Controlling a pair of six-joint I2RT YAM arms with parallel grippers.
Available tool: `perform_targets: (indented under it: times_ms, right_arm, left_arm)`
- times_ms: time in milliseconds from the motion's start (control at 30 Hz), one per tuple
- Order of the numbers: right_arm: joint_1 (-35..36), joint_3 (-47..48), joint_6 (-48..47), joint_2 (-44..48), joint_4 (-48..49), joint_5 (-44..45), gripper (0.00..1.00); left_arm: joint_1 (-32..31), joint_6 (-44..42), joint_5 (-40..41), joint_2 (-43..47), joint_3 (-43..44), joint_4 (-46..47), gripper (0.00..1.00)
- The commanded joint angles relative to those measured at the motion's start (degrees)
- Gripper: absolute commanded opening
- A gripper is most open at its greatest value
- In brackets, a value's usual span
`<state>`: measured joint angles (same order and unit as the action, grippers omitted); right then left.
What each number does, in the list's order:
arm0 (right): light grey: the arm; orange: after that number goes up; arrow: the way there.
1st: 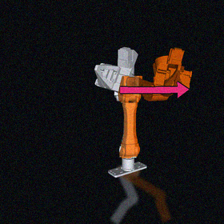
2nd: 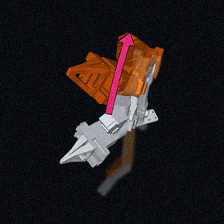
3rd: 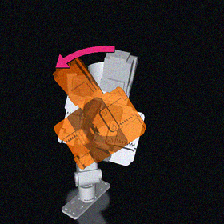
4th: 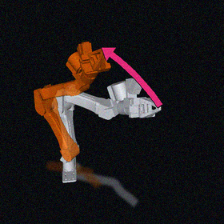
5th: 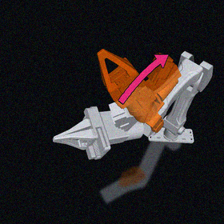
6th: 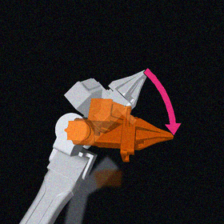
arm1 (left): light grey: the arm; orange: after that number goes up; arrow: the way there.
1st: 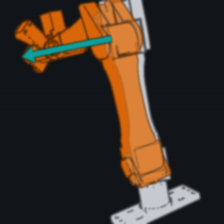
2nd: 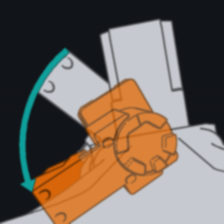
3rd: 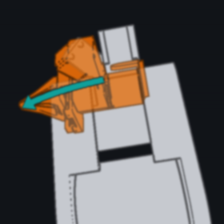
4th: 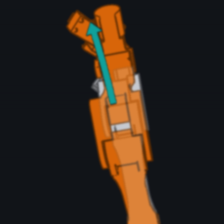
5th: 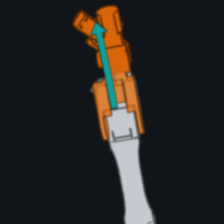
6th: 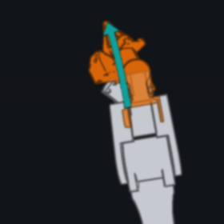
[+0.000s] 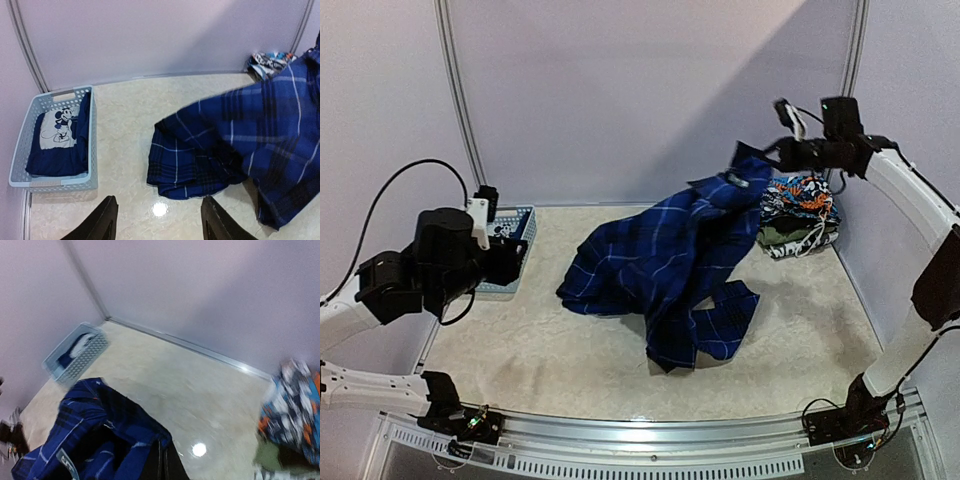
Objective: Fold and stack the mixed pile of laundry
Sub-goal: Adjust the crumpled shirt at the center of the board, then pick up the crumpled shirt from the center of the board.
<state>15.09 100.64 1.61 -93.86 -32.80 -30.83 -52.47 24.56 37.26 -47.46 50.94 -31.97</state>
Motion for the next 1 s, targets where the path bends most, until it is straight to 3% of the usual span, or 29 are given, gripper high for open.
perform_targets:
  times_ms: [0, 100, 167, 267, 367, 467, 567, 733, 967]
  right_arm:
    - [-16.33, -17.62, 12.90, 4.68, 2.22, -0.83, 0.00]
    - [-22.67, -26.63, 9.13, 6.60, -0.60, 0.74, 0.41]
    - [-24.37, -28.19, 3.84, 6.97, -3.72, 0.34, 0.52]
    - [-24.06, -27.52, -5.34, 8.81, -6.28, -4.83, 0.58]
    - [-18.56, -26.41, -18.35, 11.86, -10.08, -8.02, 0.60]
    - [-7.43, -27.44, -39.51, 12.63, -17.92, -0.95, 0.58]
    - [0.28, -34.23, -55.45, 14.70, -15.22, 9.22, 0.54]
    - [4.26, -36.99, -67.84, 14.49, -13.63, 17.58, 0.56]
    - [5.51, -40.20, -77.45, 10.62, -7.72, 26.96, 0.60]
  left_arm:
    - [-0.53, -3.47, -7.74, -7.27, 0.44, 2.48, 0.59]
    - [-0.68, -3.93, -12.72, -12.64, 0.99, 4.89, 0.59]
    - [-0.86, -4.05, -15.95, -16.47, 1.81, 6.04, 0.59]
    - [-1.13, -4.12, -19.22, -21.71, 3.06, 6.87, 0.58]
    - [-1.41, -4.11, -21.43, -25.83, 4.07, 7.39, 0.58]
    - [-1.41, -3.92, -24.49, -28.98, 5.25, 7.72, 0.58]
    - [-1.41, -3.28, -26.29, -30.58, 6.04, 7.97, 0.58]
    - [-1.41, -3.11, -26.85, -32.32, 6.72, 7.80, 0.58]
    - [-1.41, -1.78, -27.00, -32.96, 7.45, 7.64, 0.58]
